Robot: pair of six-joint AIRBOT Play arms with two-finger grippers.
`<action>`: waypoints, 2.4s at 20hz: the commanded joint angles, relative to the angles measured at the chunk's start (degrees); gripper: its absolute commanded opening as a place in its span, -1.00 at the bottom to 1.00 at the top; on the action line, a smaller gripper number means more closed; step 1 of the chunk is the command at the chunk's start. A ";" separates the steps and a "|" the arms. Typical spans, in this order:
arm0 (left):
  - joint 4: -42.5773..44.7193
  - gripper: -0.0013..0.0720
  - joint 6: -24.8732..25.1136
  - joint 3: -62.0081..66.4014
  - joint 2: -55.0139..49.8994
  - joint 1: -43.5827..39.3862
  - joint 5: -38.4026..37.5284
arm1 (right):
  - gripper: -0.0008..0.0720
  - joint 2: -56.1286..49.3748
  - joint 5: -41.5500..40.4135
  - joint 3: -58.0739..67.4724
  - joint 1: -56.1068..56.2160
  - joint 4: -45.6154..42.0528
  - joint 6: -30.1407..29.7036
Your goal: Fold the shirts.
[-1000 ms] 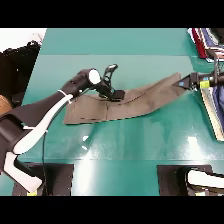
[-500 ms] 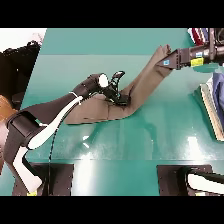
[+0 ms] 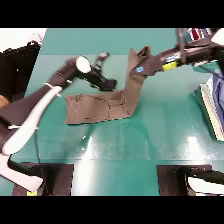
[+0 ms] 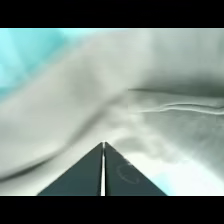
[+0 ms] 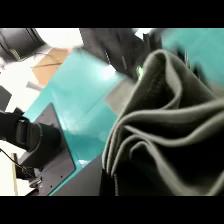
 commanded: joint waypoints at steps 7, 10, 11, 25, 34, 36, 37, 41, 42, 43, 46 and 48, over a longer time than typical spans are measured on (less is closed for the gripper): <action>15.67 -0.89 2.93 0.02 24.06 22.36 -7.85 | 0.28 -25.09 -19.89 18.32 27.12 0.20 -3.80; 15.65 -0.89 2.93 -0.02 25.75 24.92 -10.01 | 0.42 -30.77 -12.76 26.01 29.05 -0.31 -3.56; 15.58 -0.89 2.93 -0.02 25.73 25.14 -11.08 | 0.20 -30.45 -10.69 25.94 28.35 -1.03 -3.23; 11.61 -0.89 2.91 -0.04 25.57 25.11 -10.67 | 0.50 -10.95 -8.94 -18.51 -7.82 -14.69 6.80; 10.99 -0.89 2.93 -0.04 25.57 25.11 -10.36 | 0.48 -23.56 -12.87 -18.16 -0.24 2.25 5.51; 10.97 -0.89 2.93 -0.04 25.57 25.11 -10.36 | 0.47 -26.86 -12.76 -13.33 3.87 3.08 5.53; 10.71 -0.89 2.93 -0.04 25.57 25.11 -10.38 | 0.36 -28.26 -12.90 -10.82 5.60 3.13 5.51; 8.22 -0.89 2.95 -0.04 25.57 24.96 -11.13 | -0.89 -31.98 -13.25 -1.51 9.33 2.34 4.42; 7.15 -0.89 2.95 -0.04 25.57 24.85 -11.26 | -0.93 -32.09 -12.83 0.26 9.29 1.40 4.35; 6.29 -0.89 2.95 -0.04 25.57 24.55 -11.26 | -0.93 -31.89 -11.74 2.23 8.61 -0.15 4.68; 5.77 -0.89 2.93 -0.04 25.57 20.65 -11.08 | -0.93 -29.18 -8.52 6.93 3.61 -6.99 8.52; 5.75 -0.89 2.93 -0.04 25.57 16.94 -10.60 | -0.93 -25.05 -7.23 8.44 -2.56 -11.06 8.96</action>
